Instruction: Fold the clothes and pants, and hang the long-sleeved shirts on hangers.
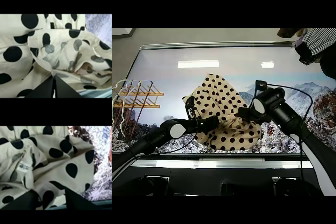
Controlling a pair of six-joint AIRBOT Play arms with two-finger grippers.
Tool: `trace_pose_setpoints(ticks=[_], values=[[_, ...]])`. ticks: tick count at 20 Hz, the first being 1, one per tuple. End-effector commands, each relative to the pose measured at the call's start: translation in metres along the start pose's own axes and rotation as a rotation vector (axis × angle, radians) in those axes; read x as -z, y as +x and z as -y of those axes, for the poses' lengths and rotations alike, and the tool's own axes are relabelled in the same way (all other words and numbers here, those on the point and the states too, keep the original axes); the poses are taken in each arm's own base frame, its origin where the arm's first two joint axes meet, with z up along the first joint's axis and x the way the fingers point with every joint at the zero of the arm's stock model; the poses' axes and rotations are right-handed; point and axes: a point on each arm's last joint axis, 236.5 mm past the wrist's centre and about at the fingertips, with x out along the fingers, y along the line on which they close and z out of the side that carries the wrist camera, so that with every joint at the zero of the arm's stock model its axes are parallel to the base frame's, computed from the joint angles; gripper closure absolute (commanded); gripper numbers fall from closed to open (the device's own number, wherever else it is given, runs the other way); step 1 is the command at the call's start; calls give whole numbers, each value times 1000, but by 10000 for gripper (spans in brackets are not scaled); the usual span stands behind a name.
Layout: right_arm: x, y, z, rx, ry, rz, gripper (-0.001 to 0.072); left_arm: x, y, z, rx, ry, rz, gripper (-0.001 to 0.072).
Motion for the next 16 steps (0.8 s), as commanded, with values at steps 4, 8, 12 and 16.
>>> trace_pose_setpoints(ticks=[4,8,12,16], values=[[23,-9,18,60,58,-79,295,-3,3,0,8,-6,19,682],[37,3,10,32,105,-115,288,-3,3,0,8,-6,19,682],[69,33,-8,9,113,-135,318,-3,3,0,8,-7,19,682],[72,51,1,42,178,-111,494,-3,3,0,8,-7,20,682]])
